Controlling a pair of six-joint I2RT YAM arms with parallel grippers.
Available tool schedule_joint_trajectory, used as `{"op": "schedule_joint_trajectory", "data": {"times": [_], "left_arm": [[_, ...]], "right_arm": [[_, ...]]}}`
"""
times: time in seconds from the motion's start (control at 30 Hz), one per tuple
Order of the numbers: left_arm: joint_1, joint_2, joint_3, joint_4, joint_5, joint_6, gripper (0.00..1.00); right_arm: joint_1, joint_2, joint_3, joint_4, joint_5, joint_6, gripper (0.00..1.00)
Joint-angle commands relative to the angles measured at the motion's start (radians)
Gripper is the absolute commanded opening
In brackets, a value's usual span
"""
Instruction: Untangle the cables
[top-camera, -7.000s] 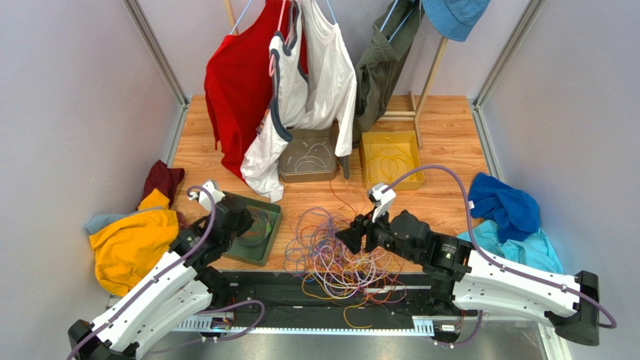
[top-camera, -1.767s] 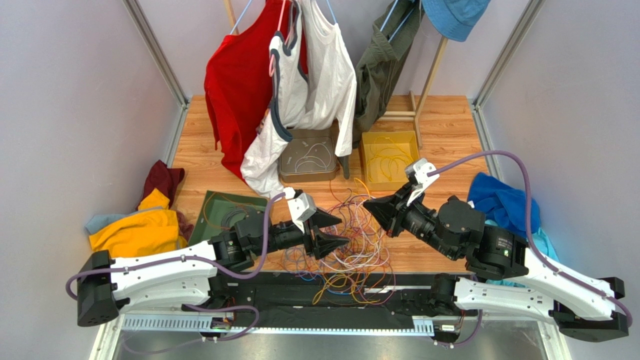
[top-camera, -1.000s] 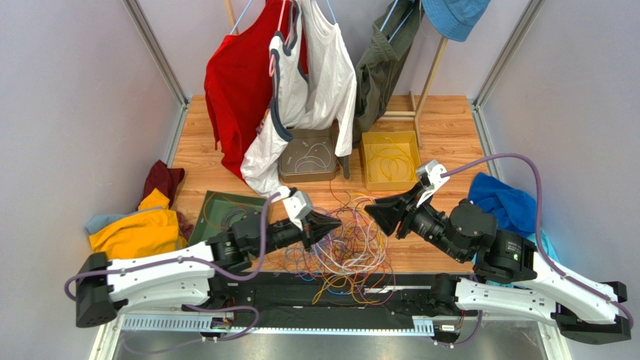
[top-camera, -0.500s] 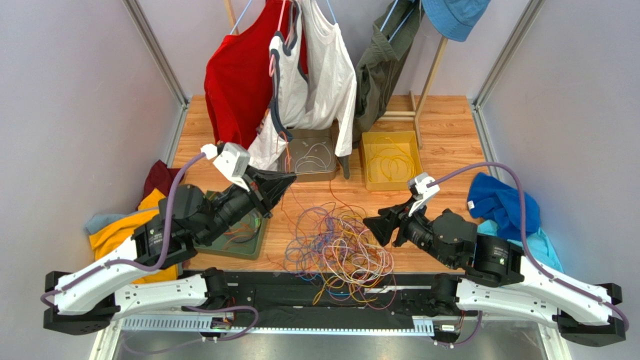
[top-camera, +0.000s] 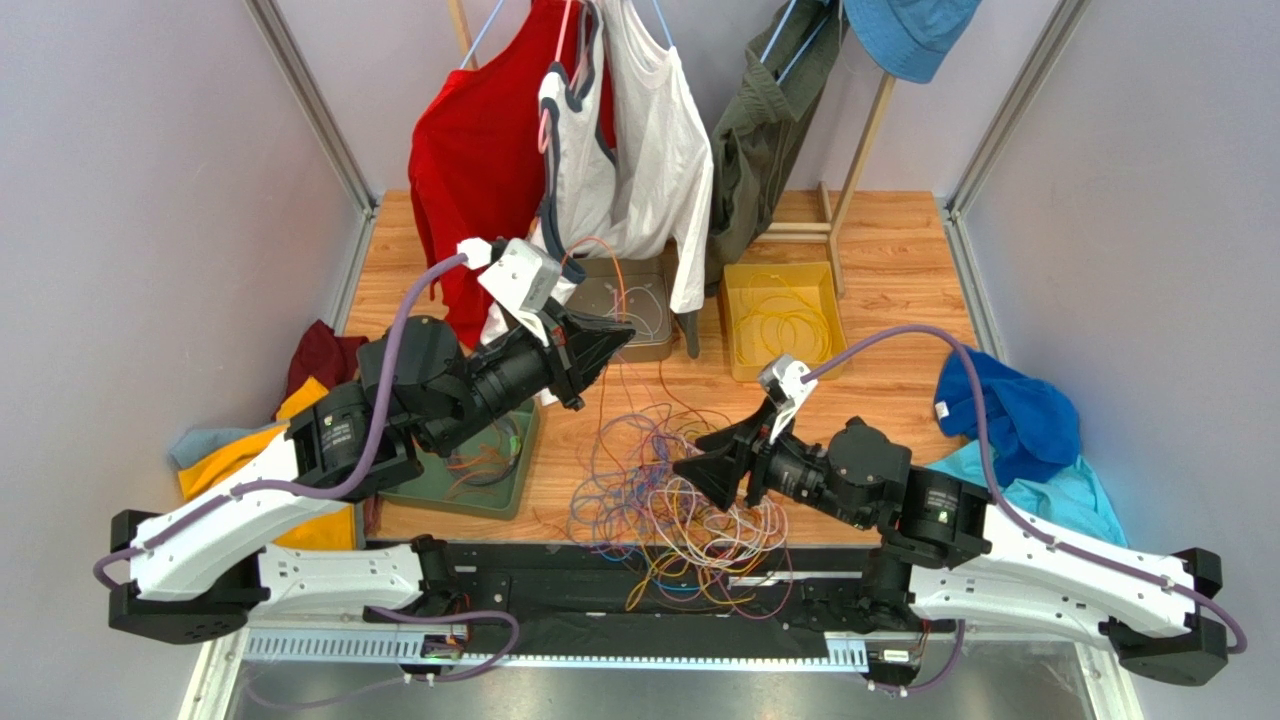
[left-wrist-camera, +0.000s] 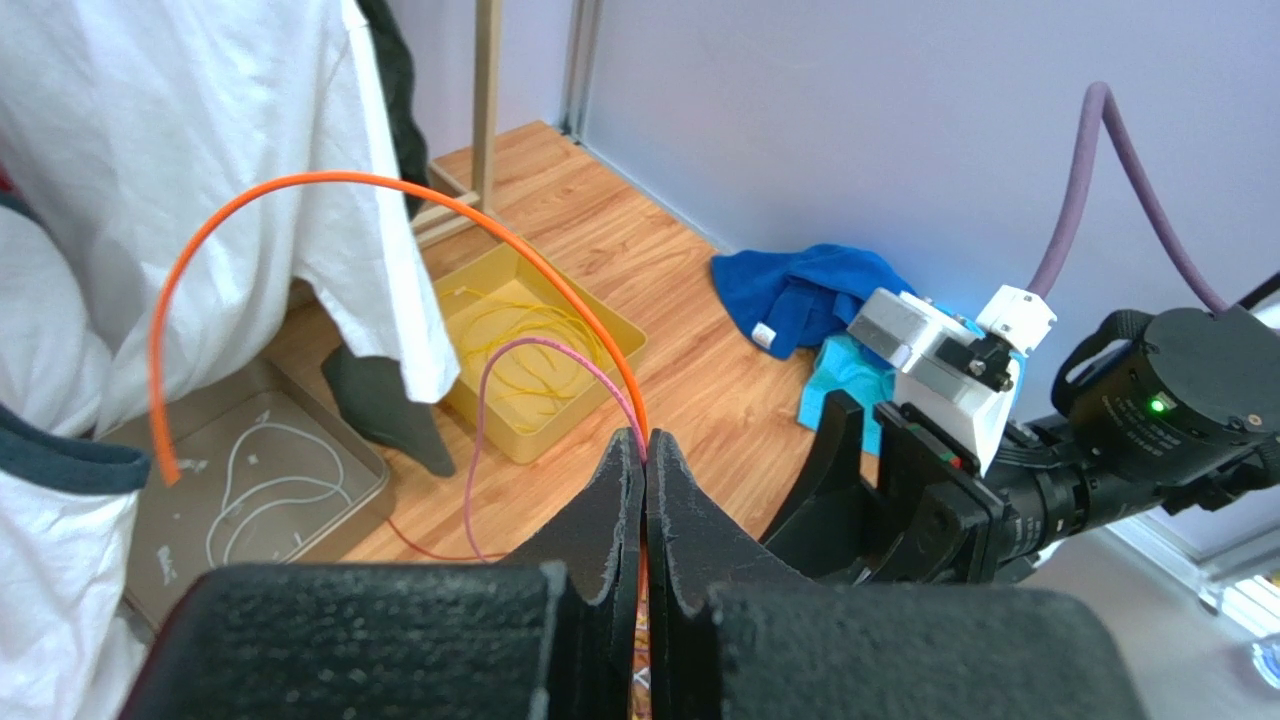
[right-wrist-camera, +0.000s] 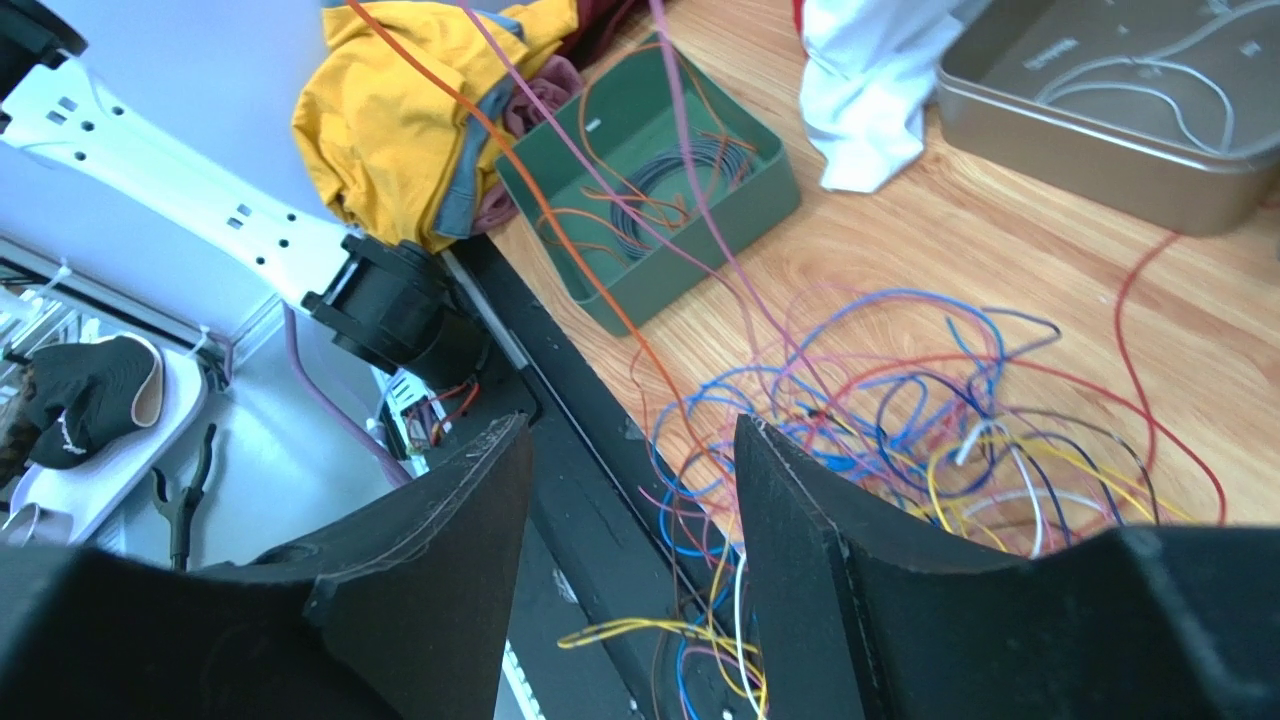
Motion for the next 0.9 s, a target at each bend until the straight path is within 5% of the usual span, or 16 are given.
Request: {"op": "schedule_joint_trajectory", "data": {"times": [0.0,0.27,0.63,0.73,0.77,0.87], "left_arm": [[-0.001,0.021,0.037,-0.01,0.056,-0.015,0.0],[-0.001,0.032,0.036,-0.008,0.082,-0.028,0.0],[-0.003,0.015,0.021,-0.007,0.114,-0.053,0.0],[-0.003,0.001,0.008,-0.004,0.114,-0.056,0.0],[-0.003,-0.003,0.005,-0.002,0.114,-0.056,0.0],[-0.003,-0.018,-0.009,-0.004,0.106,-0.058,0.0]], "right_arm": [[0.004,0.067,0.02,0.161,-0.041,-0.048,0.56],[0.004,0.184,0.012,0.273,-0.024,-0.079,0.56],[0.001,0.392,0.052,0.393,0.214,-0.132,0.49],[0.0,0.428,0.057,0.412,0.272,-0.135,0.37],[0.0,0.429,0.057,0.414,0.28,-0.135,0.2],[0.001,0.408,0.049,0.406,0.279,-0.14,0.04]]}}
